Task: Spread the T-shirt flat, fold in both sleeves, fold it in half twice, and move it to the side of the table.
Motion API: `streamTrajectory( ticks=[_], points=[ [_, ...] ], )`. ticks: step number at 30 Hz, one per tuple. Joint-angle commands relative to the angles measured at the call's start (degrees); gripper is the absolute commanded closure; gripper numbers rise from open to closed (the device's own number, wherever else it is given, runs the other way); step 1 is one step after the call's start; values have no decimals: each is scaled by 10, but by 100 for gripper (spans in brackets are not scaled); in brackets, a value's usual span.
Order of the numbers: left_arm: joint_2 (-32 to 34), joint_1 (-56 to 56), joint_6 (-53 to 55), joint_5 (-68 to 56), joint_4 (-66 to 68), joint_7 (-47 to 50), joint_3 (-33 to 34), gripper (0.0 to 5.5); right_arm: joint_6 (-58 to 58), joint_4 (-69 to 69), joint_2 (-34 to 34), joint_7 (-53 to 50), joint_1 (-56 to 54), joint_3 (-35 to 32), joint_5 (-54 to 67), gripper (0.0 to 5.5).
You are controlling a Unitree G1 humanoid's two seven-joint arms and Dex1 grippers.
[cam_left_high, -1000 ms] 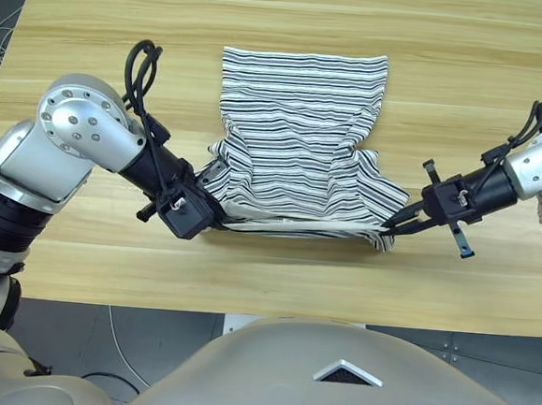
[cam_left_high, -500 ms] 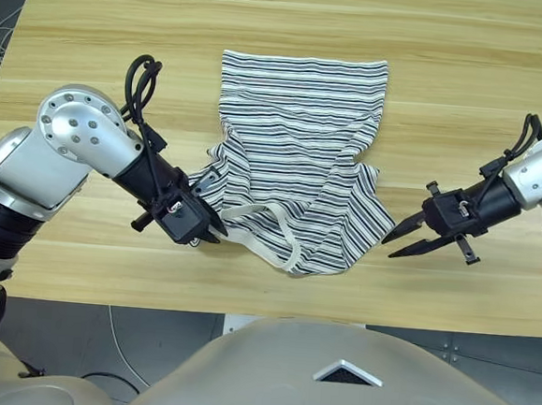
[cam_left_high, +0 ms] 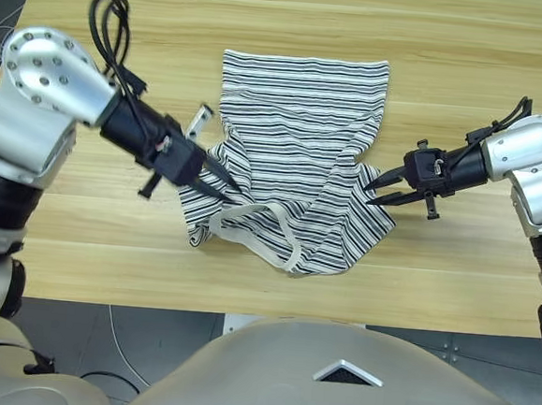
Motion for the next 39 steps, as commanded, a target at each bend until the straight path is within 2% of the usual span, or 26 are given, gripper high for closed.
streamTrajectory(
  ticks=[1,11,18,23,26,31,39],
  points=[
    [-48,-35,-51,69,175,6,7,485,-6,10,8,-1,3,-4,-11,445],
    [-190,-40,-128,133,460,4,19,485,-24,62,36,-17,10,-2,-36,445],
    [-206,-59,-157,219,615,57,18,485,-72,196,60,-28,-4,24,-104,445],
    [-210,-69,-162,223,641,47,42,485,-114,311,64,-33,-31,37,-147,445],
    [-206,-74,-159,232,649,46,46,485,-131,338,38,-29,-40,34,-158,445],
    [-199,-78,-153,245,662,54,61,485,-124,288,-18,13,-15,10,-134,445],
    [-194,-55,-154,203,598,-17,74,485,-96,228,-36,55,15,-4,-111,445]
  ],
)
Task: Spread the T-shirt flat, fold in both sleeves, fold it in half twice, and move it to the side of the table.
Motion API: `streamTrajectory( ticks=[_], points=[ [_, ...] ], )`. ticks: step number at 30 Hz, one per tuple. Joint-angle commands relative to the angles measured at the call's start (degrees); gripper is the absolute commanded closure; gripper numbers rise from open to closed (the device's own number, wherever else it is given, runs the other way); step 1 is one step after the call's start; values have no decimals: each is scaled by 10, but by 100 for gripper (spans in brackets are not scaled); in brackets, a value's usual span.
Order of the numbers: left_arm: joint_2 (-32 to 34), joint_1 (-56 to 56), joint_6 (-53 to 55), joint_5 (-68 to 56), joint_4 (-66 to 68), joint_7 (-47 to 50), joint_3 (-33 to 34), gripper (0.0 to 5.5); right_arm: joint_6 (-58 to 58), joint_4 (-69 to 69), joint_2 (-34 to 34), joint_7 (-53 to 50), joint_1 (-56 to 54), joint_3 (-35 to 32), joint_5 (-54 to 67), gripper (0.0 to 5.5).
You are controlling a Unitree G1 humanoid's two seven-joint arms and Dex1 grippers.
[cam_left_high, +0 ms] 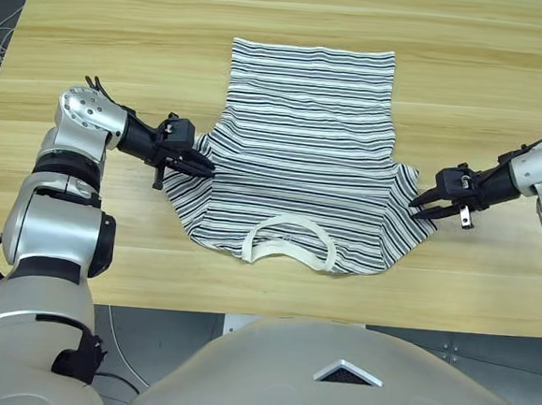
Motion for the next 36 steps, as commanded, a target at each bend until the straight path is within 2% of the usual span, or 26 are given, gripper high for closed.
streamTrajectory(
  ticks=[1,7,13,17,22,25,29,36],
  points=[
    [14,27,7,-29,-55,-29,-6,485,6,7,1,-2,9,0,-13,445],
    [60,38,90,-189,-188,-29,-40,485,-5,11,0,-14,-12,-9,-24,445],
    [105,42,103,-228,-227,-29,-55,485,2,-13,-10,-2,-21,-19,-21,445],
    [102,19,125,-206,-165,-29,-39,485,23,-57,-24,14,-10,-49,19,445],
    [97,12,161,-181,-65,-29,-13,399,118,-169,-51,45,10,-97,196,442],
    [94,11,196,-148,-5,-16,2,399,167,-203,-70,45,12,-126,271,442],
    [81,15,269,-118,31,-16,20,399,185,-218,-78,44,17,-145,279,442],
    [82,52,337,-114,-5,-29,-18,399,207,-252,-78,36,28,-161,269,442]
  ],
)
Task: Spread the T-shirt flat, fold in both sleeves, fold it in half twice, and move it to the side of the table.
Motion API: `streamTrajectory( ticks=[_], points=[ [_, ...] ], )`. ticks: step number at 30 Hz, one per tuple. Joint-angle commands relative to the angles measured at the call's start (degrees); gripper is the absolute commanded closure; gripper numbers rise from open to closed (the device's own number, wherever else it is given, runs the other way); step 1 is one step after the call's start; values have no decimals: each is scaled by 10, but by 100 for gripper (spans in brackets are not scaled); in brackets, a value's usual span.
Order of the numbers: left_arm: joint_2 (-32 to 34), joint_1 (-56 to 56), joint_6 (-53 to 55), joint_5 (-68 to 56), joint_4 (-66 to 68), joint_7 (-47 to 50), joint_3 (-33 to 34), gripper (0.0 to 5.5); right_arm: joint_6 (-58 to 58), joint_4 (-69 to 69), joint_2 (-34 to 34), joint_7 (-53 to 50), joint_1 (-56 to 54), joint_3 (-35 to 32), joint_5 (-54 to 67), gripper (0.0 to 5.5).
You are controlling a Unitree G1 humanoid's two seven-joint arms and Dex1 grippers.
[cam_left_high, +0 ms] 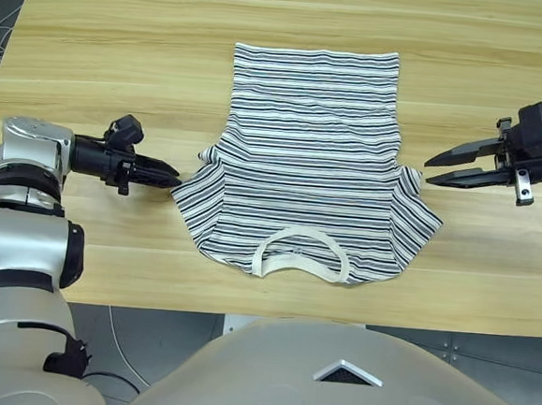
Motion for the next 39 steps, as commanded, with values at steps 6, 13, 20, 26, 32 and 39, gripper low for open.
streamTrajectory(
  ticks=[6,13,20,26,32,39],
  points=[
    [10,52,59,-28,-55,-4,-68,399,13,-23,-3,-12,8,-9,-25,442],
    [41,79,77,-65,-113,-4,-132,399,14,-25,2,-12,5,-8,-35,442],
    [50,88,83,-84,-133,-4,-161,478,10,-23,10,-12,6,-4,-44,442],
    [53,84,97,-101,-152,-4,-172,538,6,-21,13,-12,10,-5,-48,442],
    [59,74,111,-126,-176,-4,-175,538,2,-20,14,-11,12,-6,-52,442],
    [81,44,153,-193,-232,-4,-155,538,-2,-19,17,-12,10,-2,-54,442]
  ],
)
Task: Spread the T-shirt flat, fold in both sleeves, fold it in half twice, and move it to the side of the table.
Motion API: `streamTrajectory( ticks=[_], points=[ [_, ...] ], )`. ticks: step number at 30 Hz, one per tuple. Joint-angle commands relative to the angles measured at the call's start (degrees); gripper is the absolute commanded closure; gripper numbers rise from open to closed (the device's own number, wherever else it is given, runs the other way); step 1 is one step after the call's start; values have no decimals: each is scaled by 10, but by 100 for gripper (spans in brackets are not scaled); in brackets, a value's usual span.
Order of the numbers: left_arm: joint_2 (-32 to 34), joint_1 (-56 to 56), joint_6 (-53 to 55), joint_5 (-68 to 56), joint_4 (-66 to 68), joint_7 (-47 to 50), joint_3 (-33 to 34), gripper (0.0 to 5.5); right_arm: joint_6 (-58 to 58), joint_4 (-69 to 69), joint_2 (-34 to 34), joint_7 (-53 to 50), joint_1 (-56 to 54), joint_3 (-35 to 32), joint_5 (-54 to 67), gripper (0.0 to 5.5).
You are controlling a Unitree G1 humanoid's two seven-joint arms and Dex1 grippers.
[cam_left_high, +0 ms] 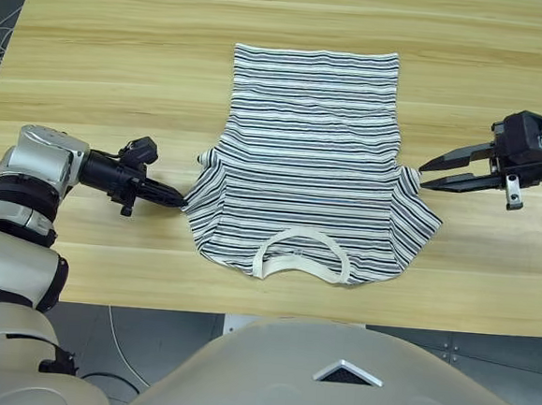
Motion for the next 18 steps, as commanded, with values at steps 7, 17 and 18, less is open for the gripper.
streamTrajectory(
  ticks=[7,17,18],
  points=[
    [49,-14,34,-76,-88,0,4,538,-7,10,17,-2,-10,8,-16,442],
    [93,-7,44,-118,-186,0,1,538,-12,18,23,3,-18,13,-26,442],
    [93,-9,47,-118,-193,0,1,538,-12,18,23,3,-18,13,-26,442]
  ],
)
